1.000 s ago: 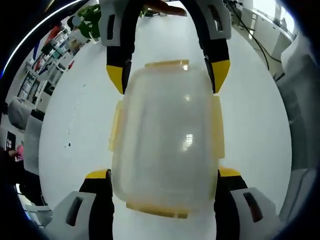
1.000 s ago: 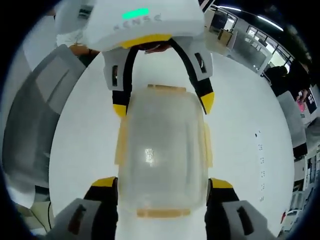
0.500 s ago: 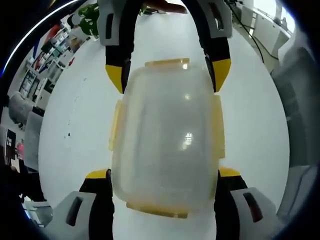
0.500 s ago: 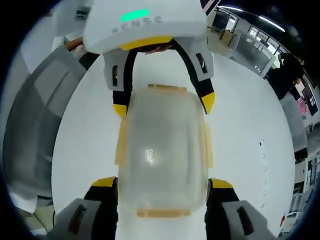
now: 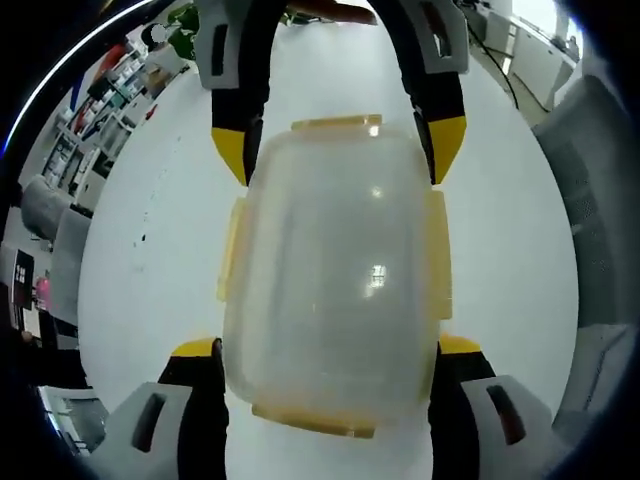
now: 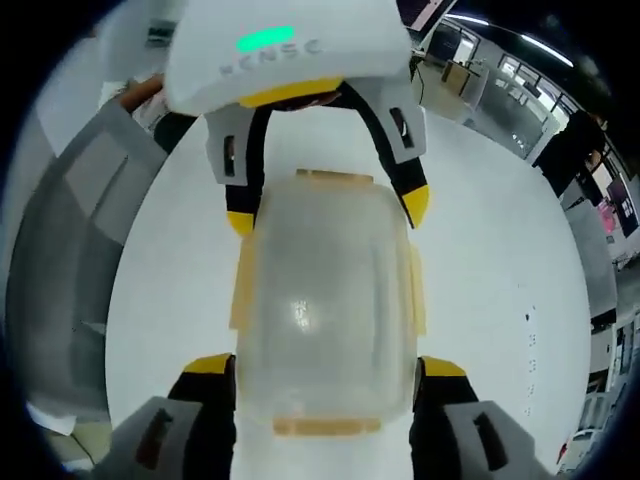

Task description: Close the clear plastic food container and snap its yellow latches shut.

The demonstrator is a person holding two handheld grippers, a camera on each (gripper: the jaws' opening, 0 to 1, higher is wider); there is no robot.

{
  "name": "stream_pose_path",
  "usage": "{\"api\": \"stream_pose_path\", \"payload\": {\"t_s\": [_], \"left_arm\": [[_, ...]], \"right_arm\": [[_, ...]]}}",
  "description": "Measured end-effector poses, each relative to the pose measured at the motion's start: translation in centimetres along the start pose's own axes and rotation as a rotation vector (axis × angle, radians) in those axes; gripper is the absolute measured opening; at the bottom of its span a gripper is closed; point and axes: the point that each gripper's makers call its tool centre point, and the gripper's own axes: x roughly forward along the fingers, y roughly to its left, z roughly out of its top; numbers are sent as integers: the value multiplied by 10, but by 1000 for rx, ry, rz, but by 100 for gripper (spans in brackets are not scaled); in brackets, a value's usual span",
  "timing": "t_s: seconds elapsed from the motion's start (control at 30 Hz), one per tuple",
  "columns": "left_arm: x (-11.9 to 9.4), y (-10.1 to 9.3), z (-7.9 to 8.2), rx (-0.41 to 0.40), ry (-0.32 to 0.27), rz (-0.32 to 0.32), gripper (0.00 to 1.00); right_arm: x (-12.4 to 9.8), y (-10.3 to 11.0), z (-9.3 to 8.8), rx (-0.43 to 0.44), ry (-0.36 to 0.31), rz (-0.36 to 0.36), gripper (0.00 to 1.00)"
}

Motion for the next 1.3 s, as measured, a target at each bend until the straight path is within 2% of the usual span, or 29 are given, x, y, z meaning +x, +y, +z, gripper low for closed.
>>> {"api": "stream_pose_path", "payload": {"t_s": [0.23, 0.77, 1.3], "left_arm": [[-1, 9, -9, -3, -4, 4, 82], [2, 33, -16, -7, -21, 14, 82], [4, 38, -15, -5, -25, 17, 82]], "right_arm": [[4, -7, 9, 1, 2, -1, 71], [8, -29, 16, 5, 2, -9, 71], [9, -36, 16, 7, 6, -17, 72]]}}
